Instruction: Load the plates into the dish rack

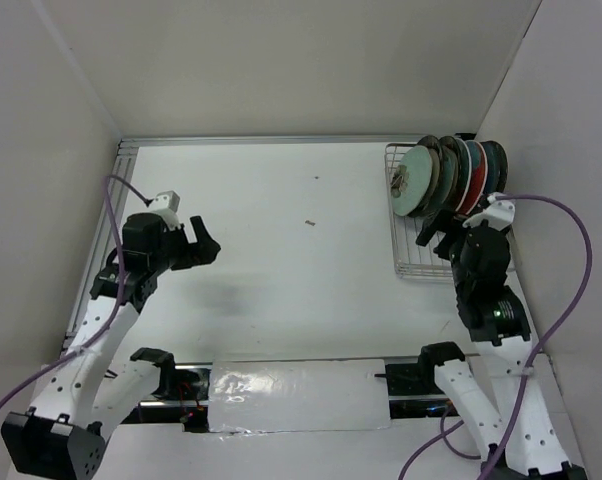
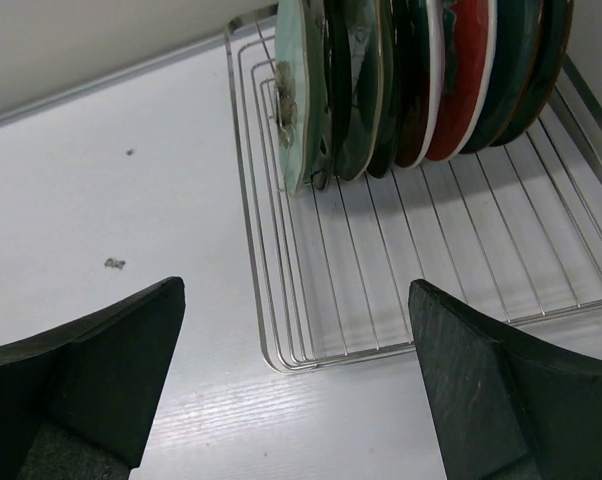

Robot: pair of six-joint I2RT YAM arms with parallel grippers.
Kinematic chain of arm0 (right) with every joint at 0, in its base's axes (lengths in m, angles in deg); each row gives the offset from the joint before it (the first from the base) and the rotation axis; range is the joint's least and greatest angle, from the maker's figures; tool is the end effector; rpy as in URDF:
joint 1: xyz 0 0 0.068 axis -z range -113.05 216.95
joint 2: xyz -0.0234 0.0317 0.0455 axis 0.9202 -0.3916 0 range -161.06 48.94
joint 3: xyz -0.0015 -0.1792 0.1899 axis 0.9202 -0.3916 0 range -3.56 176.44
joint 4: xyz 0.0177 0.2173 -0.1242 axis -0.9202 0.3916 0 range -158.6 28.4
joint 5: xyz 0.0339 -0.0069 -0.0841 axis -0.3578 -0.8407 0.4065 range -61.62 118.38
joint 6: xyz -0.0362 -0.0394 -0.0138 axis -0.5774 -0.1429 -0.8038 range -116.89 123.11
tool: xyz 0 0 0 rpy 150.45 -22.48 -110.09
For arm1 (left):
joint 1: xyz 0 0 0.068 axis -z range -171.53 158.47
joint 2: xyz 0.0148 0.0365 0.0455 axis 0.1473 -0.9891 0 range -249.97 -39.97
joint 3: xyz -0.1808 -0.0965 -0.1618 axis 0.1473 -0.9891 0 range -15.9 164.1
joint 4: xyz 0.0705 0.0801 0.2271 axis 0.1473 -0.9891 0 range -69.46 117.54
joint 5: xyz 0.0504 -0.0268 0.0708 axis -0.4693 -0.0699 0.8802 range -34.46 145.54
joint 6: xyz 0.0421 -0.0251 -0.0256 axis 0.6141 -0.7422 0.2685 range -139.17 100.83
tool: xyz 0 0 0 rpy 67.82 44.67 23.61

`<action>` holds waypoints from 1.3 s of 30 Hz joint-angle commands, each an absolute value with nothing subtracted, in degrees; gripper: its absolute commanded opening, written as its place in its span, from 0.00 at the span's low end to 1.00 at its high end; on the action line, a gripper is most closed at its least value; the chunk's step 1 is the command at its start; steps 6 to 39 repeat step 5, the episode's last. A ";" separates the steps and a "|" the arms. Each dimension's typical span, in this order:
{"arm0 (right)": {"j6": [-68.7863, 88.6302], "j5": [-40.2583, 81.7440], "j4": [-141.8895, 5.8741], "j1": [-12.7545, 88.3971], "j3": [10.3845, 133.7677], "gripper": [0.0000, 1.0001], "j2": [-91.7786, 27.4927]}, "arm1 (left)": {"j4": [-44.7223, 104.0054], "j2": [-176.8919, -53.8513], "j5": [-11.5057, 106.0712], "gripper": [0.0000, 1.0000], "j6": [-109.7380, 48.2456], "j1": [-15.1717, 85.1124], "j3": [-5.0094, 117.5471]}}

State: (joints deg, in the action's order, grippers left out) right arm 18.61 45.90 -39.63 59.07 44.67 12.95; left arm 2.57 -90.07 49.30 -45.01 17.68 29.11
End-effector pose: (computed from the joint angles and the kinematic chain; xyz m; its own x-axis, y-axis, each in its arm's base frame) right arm 0.1374 0.0076 0.3381 -0.2335 0.2250 -0.9460 0.2254 0.9589 0.1724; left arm 0.1898 -0.0349 0.2899 -0.5549 -0.3491 -0.7552 0.0112 0.9045 -0.4263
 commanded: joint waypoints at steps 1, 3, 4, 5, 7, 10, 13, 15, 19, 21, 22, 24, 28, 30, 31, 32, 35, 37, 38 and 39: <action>20.06 45.87 -38.29 58.95 43.99 0.99 15.97 | -0.14 -84.89 53.35 1.00 -44.92 17.88 28.57; 20.07 45.09 -37.50 58.95 43.99 0.99 16.51 | -1.47 -82.25 54.14 1.00 -44.92 17.88 27.88; 20.07 45.08 -37.49 58.95 43.99 0.99 16.51 | -2.08 -79.37 54.92 1.00 -44.40 17.88 26.91; 20.07 45.08 -37.49 58.95 43.99 0.99 17.03 | -2.08 -77.86 54.93 1.00 -43.87 17.88 26.29; 20.07 45.08 -37.49 58.95 43.99 0.99 17.03 | -2.08 -77.86 54.93 1.00 -43.87 17.88 26.29; 20.07 45.08 -37.49 58.95 43.99 0.99 17.03 | -2.08 -77.86 54.93 1.00 -43.87 17.88 26.29; 20.07 45.08 -37.49 58.95 43.99 0.99 17.03 | -2.08 -77.86 54.93 1.00 -43.87 17.88 26.29; 20.07 45.08 -37.49 58.95 43.99 0.99 17.03 | -2.08 -77.86 54.93 1.00 -43.87 17.88 26.29; 20.07 45.08 -37.49 58.95 43.99 0.99 17.03 | -2.08 -77.86 54.93 1.00 -43.87 17.88 26.29; 20.07 45.08 -37.49 58.95 43.99 0.99 17.03 | -2.08 -77.86 54.93 1.00 -43.87 17.88 26.29; 20.07 45.08 -37.49 58.95 43.99 0.99 17.03 | -2.08 -77.86 54.93 1.00 -43.87 17.88 26.29; 20.07 45.08 -37.49 58.95 43.99 0.99 17.03 | -2.08 -77.86 54.93 1.00 -43.87 17.88 26.29; 20.07 45.08 -37.49 58.95 43.99 0.99 17.03 | -2.08 -77.86 54.93 1.00 -43.87 17.88 26.29; 20.07 45.08 -37.49 58.95 43.99 0.99 17.03 | -2.08 -77.86 54.93 1.00 -43.87 17.88 26.29; 20.07 45.08 -37.49 58.95 43.99 0.99 17.03 | -2.08 -77.86 54.93 1.00 -43.87 17.88 26.29; 20.07 45.08 -37.49 58.95 43.99 0.99 17.03 | -2.08 -77.86 54.93 1.00 -43.87 17.88 26.29; 20.07 45.08 -37.49 58.95 43.99 0.99 17.03 | -2.08 -77.86 54.93 1.00 -43.87 17.88 26.29; 20.07 45.08 -37.49 58.95 43.99 0.99 17.03 | -2.08 -77.86 54.93 1.00 -43.87 17.88 26.29; 20.07 45.08 -37.49 58.95 43.99 0.99 17.03 | -2.08 -77.86 54.93 1.00 -43.87 17.88 26.29; 20.07 45.08 -37.49 58.95 43.99 0.99 17.03 | -2.08 -77.86 54.93 1.00 -43.87 17.88 26.29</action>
